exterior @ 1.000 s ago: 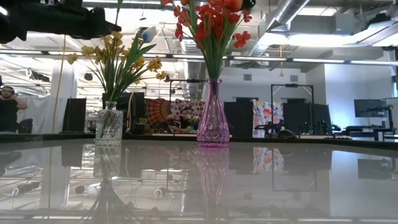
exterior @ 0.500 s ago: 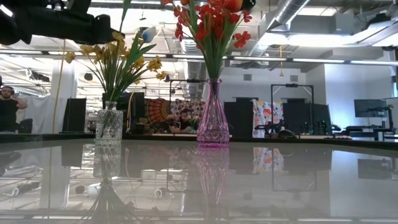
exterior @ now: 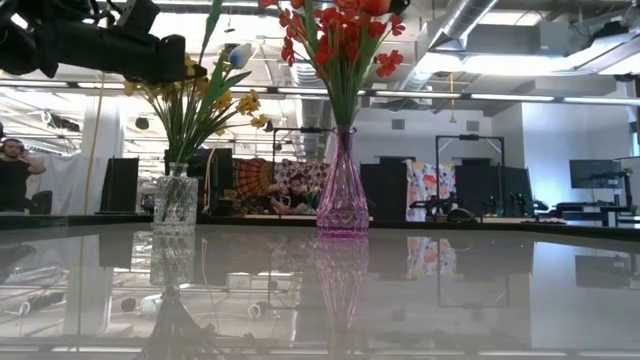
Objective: Sort flowers into vase by color
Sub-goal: Put the white tulip into the transparent vase
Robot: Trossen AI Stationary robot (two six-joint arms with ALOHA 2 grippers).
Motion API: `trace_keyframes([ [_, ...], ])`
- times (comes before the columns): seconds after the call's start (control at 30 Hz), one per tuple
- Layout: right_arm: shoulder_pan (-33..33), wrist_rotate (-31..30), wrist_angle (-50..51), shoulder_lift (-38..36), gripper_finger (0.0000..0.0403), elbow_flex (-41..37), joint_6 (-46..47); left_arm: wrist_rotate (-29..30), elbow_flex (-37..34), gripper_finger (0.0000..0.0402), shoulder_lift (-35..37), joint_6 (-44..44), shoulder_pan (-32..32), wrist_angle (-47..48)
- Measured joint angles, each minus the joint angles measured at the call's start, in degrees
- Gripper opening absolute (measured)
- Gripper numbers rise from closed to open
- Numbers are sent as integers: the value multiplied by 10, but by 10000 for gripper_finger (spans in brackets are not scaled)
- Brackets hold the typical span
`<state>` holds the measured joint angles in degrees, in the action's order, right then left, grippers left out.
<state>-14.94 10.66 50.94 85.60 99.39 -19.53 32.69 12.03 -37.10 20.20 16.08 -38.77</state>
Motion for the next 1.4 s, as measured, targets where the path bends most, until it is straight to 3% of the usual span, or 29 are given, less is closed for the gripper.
trace_keyframes([
  [0.17, 0, 0, 7, 0, 265, 0, 0, 8, -18, 0, 1, -27, 0, 0],
  [0.3, 0, 0, 17, 0, 265, 0, 1, 8, -56, 0, 2, -67, 0, -50],
  [0.47, -1, 0, 18, 0, 265, 0, -2, 27, -74, 0, 1, -53, 0, -102],
  [1.4, -2, 0, 4, 0, 265, 0, -20, 68, -75, 0, 0, -131, 0, 8],
])
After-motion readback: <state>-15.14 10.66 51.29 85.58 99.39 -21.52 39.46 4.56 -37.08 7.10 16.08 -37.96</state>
